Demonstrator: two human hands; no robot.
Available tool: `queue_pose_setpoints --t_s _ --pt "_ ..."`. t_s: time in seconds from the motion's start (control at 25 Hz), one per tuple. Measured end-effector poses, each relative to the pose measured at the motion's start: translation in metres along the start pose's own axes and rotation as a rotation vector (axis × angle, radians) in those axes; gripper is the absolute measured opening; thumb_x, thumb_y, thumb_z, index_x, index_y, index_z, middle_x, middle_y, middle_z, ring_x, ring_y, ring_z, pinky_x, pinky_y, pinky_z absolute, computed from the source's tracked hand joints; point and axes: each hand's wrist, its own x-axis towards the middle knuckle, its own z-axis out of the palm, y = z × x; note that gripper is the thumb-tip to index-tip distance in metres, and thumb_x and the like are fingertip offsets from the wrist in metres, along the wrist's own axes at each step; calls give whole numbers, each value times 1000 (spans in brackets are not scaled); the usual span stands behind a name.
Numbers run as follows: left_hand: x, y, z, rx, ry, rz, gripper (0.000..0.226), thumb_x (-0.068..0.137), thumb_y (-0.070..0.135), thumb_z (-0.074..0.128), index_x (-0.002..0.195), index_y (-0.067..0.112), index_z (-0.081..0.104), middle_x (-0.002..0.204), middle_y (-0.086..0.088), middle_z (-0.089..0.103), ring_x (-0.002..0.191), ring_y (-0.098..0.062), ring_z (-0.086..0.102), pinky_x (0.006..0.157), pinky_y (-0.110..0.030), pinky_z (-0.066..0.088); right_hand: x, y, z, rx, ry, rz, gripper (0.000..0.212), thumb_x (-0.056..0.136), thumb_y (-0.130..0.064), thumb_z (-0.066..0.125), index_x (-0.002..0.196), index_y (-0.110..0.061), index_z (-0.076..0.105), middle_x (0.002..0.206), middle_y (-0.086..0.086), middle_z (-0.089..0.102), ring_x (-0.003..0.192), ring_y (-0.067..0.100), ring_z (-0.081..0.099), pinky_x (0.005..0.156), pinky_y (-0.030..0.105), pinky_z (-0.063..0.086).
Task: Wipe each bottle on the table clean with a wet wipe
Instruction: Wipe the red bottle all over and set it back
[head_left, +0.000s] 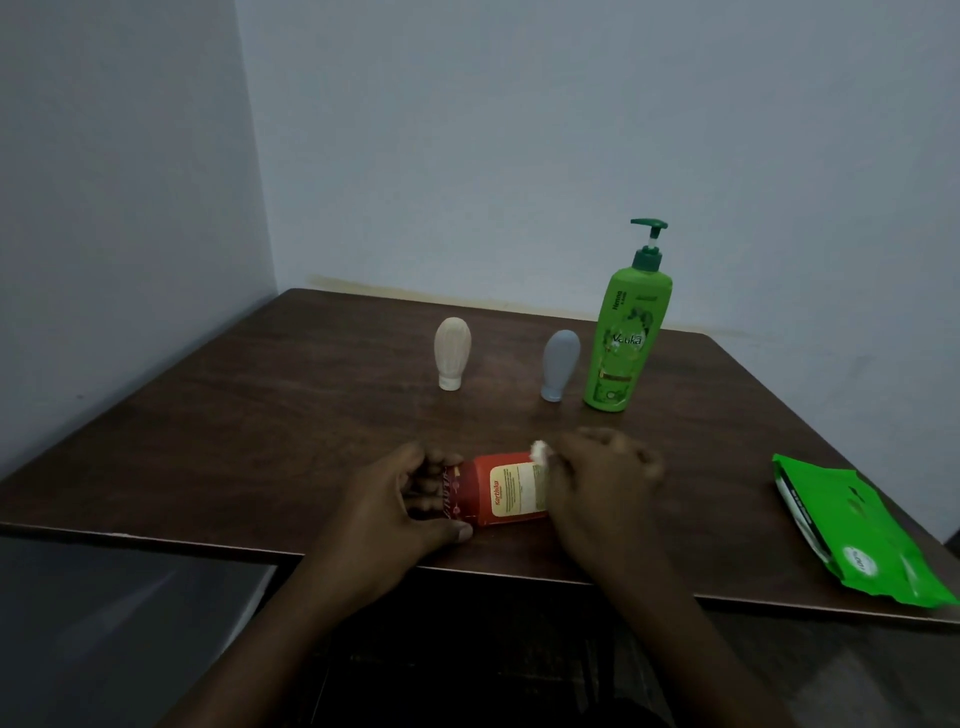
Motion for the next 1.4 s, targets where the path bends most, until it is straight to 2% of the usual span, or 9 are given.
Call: queue_pose_setpoints --t_s 0.2,0.32,0.44,0.6,0.72,0.84,0.92,1.2,1.4 --pt "-1 1 2 -40 17 12 56 65 -10 90 108 21 72 104 -1 78 95 -17 77 78 -23 62 -19 -45 22 101 -6 -282 34 89 -28 50 119 -36 65 121 -17 67 131 9 41 111 46 15" --pt "-2 5 3 -4 -18 -10 63 66 -3 92 114 30 70 107 2 75 100 -8 73 78 -18 60 -4 -5 12 53 -12 -169 28 96 -39 50 121 -44 63 122 -20 66 131 9 40 110 46 15" --pt "-3 8 3 29 -28 -10 64 71 -1 90 120 35 68 114 9 71 104 3 68 79 -12 57 14 44 -3 -31 -59 30 28 98 -50 47 117 -42 66 120 -15 67 127 13 45 107 44 17" --pt "-3 8 2 72 -34 -6 67 75 6 89 130 35 64 124 14 67 109 4 67 83 -12 57 20 45 -7 -97 -70 96 27 98 -46 48 117 -41 66 119 -15 67 122 13 49 104 45 21" --pt "-5 10 3 132 -20 12 68 74 12 91 132 33 64 122 15 67 106 0 69 86 -16 58 0 3 4 34 -44 -55 28 97 -37 50 122 -42 63 123 -15 65 129 13 43 107 47 18" --pt "-6 10 2 162 20 94 57 73 5 90 122 26 70 114 15 71 102 3 70 83 -9 54 -23 -35 20 71 -53 -283 37 93 -30 51 127 -41 59 130 -19 61 135 13 39 110 51 17" --pt "-6 10 3 162 13 101 55 73 3 89 120 25 70 114 15 71 101 6 69 81 -5 52 -26 -32 22 49 -50 -334 37 92 -30 51 126 -43 58 135 -25 57 139 14 35 110 53 15" --pt "-4 6 -1 122 -30 16 69 74 20 92 133 38 62 121 13 68 107 -2 70 93 -28 61 18 41 -8 -29 -164 44 32 100 -49 44 130 -49 55 136 -19 58 142 14 34 111 48 14" --pt "-5 11 0 150 -20 -25 71 72 27 93 136 35 62 118 11 69 101 -1 71 88 -26 62 18 56 -10 -3 -209 -14 31 99 -50 44 128 -60 49 140 -24 53 141 11 34 112 48 15"
